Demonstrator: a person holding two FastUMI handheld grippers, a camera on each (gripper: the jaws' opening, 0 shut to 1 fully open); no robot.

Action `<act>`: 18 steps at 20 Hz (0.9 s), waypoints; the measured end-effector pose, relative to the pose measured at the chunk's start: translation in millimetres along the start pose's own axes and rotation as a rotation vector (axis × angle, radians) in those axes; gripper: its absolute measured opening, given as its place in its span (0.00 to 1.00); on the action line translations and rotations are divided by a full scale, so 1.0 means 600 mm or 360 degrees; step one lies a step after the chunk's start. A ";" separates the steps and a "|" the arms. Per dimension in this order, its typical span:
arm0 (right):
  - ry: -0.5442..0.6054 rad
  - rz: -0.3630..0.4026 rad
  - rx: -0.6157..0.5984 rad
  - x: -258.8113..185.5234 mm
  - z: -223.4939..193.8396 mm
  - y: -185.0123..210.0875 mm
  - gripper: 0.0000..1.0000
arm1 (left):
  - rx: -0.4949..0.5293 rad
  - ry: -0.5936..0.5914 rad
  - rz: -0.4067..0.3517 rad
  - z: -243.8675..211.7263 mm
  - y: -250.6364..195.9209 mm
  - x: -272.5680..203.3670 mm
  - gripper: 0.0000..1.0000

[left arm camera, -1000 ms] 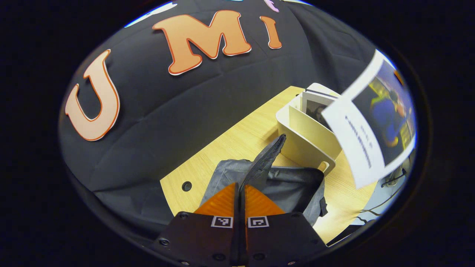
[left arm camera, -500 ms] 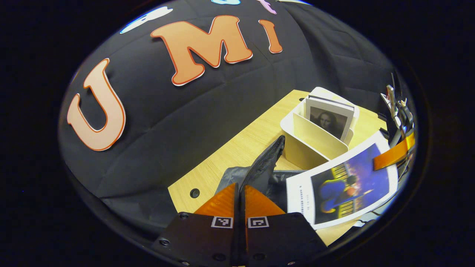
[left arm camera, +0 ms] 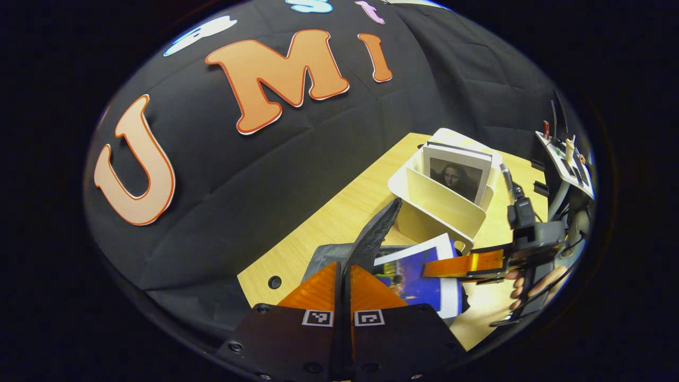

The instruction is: Open the schoolbag, grab two books from the bookshelf and put them into the schoolbag.

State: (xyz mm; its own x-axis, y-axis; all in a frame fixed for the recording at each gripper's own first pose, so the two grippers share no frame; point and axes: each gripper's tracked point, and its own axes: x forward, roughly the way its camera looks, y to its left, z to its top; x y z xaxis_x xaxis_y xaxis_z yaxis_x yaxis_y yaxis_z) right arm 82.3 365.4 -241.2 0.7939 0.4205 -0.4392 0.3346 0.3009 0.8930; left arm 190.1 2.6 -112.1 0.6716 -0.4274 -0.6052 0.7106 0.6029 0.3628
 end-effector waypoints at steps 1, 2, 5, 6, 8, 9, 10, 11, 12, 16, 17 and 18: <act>-0.0034 0.0003 0.0006 0.015 0.004 0.002 0.29 | 0.0024 0.0001 0.0007 -0.001 0.002 0.000 0.00; -0.0056 0.0005 0.0015 0.028 0.002 0.004 0.29 | 0.0033 -0.0004 -0.0001 -0.001 -0.002 0.001 0.01; -0.0107 -0.0009 0.0038 0.058 0.001 0.005 0.29 | 0.0052 -0.0005 -0.0035 -0.002 -0.009 0.007 0.01; -0.0109 -0.0015 0.0036 0.068 -0.004 0.006 0.29 | 0.0071 -0.0005 -0.0031 -0.002 -0.008 0.007 0.01; -0.0120 -0.0035 0.0051 0.077 -0.006 0.005 0.30 | 0.0079 0.0003 -0.0026 -0.005 -0.006 0.007 0.01; -0.0144 -0.0065 0.0038 0.078 -0.002 0.000 0.31 | 0.0077 0.0009 -0.0015 -0.009 0.003 0.009 0.00; -0.0150 -0.0116 0.0022 0.080 0.000 -0.010 0.34 | 0.0064 0.0016 -0.0009 -0.012 0.008 0.010 0.00; -0.0140 -0.0211 0.0003 0.079 -0.002 -0.029 0.26 | 0.0048 0.0028 -0.0009 -0.018 0.009 0.011 0.00; -0.0133 -0.0256 -0.0005 0.071 -0.003 -0.037 0.43 | 0.0021 0.0035 -0.0020 -0.025 0.008 0.012 0.00; -0.0073 -0.0294 -0.0011 0.044 -0.015 -0.040 0.80 | -0.0064 0.0035 -0.0046 -0.031 0.008 0.013 0.01; -0.0066 -0.0297 -0.0024 0.029 -0.012 -0.041 0.94 | -0.0090 0.0032 -0.0050 -0.031 0.009 0.013 0.01; -0.0071 -0.0306 -0.0039 0.014 -0.004 -0.044 0.97 | -0.0105 0.0034 -0.0047 -0.035 0.013 0.012 0.00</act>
State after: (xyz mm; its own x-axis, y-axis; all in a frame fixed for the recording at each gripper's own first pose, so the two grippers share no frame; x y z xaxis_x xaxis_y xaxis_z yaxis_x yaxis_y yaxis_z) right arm 79.1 363.0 -268.8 0.7386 0.3148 -0.5960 0.4700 0.3932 0.7902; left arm 196.0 18.2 -128.6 0.6453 -0.4315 -0.6304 0.7143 0.6334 0.2976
